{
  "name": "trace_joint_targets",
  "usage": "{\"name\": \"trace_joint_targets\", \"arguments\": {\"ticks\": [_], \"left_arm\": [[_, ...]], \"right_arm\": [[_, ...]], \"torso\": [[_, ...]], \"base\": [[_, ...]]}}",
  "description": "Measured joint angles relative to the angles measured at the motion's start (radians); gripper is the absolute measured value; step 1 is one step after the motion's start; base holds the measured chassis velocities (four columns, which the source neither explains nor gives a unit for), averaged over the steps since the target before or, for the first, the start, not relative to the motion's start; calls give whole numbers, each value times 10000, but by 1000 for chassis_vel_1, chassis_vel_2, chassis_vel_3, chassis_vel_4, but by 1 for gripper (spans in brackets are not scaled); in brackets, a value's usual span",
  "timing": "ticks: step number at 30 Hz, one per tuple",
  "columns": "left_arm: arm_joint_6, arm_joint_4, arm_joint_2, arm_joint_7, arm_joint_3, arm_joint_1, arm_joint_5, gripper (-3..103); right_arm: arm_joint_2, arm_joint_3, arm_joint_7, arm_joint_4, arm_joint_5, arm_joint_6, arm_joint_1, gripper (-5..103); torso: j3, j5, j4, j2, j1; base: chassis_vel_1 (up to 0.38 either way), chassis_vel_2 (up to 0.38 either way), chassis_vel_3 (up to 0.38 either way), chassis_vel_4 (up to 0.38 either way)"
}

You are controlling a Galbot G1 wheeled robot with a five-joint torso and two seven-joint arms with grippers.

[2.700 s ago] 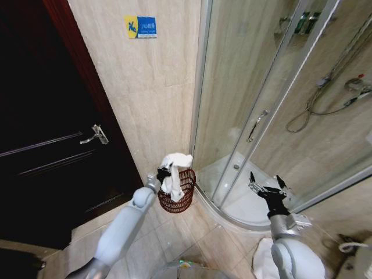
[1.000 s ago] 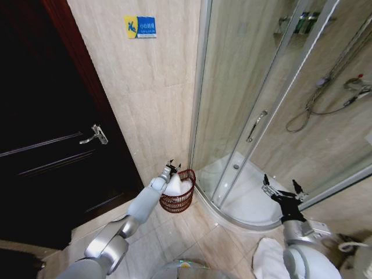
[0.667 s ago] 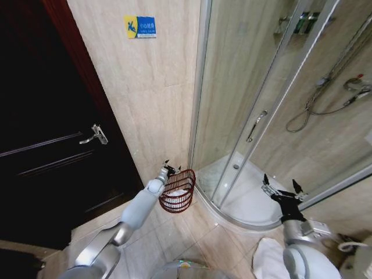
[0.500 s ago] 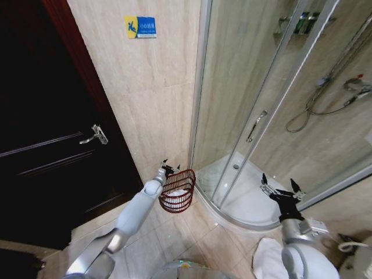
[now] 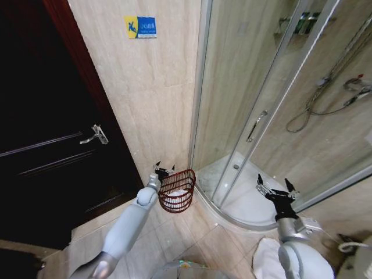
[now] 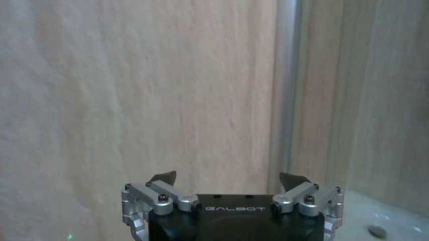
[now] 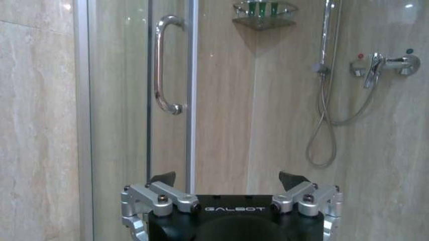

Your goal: Discard the used towel into the hamper.

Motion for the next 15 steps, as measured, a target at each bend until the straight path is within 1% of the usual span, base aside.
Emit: {"name": "trace_joint_targets", "arguments": {"ticks": [4, 6, 11, 13, 15], "left_arm": [[38, -286, 38, -46, -245, 191, 37, 100], [26, -574, 29, -141, -618, 330, 39, 100], [18, -900, 62, -153, -1020, 482, -2, 100], [17, -1324, 164, -184, -1427, 669, -200, 100], [28, -1474, 200, -231, -1547, 754, -257, 100]], "right_arm": [[-55, -35, 0, 0, -3, -22, 26, 100], [-85, -58, -2, 0, -10, -41, 28, 100], [-123, -63, -7, 12, -15, -55, 16, 100], [-158, -76, -9, 41, -15, -75, 17, 100], [-170, -98, -10, 44, -15, -80, 25, 100]], "torso": [[0, -2, 0, 0, 0], [0, -2, 0, 0, 0], [0, -2, 0, 0, 0], [0, -1, 0, 0, 0], [1, -2, 0, 0, 0]], "base": [[0, 0, 0, 0], [0, 0, 0, 0], [0, 0, 0, 0], [0, 0, 0, 0], [0, 0, 0, 0]]}}
